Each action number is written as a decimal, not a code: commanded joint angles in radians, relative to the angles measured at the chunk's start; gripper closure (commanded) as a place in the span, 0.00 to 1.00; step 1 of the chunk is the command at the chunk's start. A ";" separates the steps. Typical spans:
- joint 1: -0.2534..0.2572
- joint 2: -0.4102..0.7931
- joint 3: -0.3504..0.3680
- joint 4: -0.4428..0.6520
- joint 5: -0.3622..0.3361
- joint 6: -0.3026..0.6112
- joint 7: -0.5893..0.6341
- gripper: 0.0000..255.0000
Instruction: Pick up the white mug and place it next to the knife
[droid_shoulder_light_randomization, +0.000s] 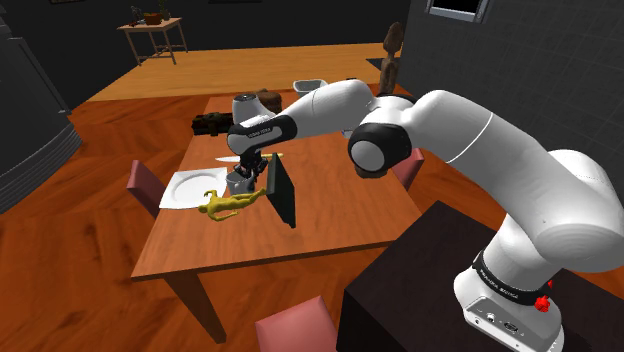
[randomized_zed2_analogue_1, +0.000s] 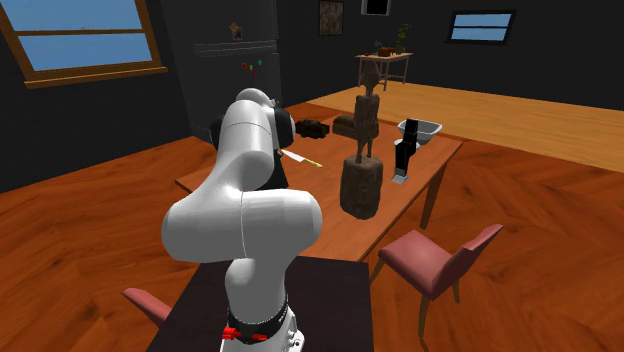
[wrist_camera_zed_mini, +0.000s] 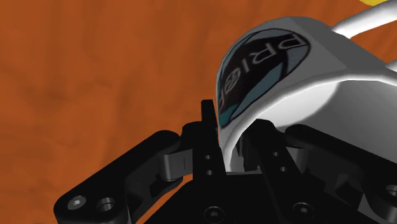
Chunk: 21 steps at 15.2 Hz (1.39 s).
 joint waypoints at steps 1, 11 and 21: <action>0.001 0.004 0.001 0.000 0.000 -0.001 0.000 1.00; 0.005 -0.067 -0.002 -0.062 -0.001 -0.010 -0.002 0.00; 0.008 -0.122 -0.004 -0.102 -0.002 -0.026 -0.004 0.00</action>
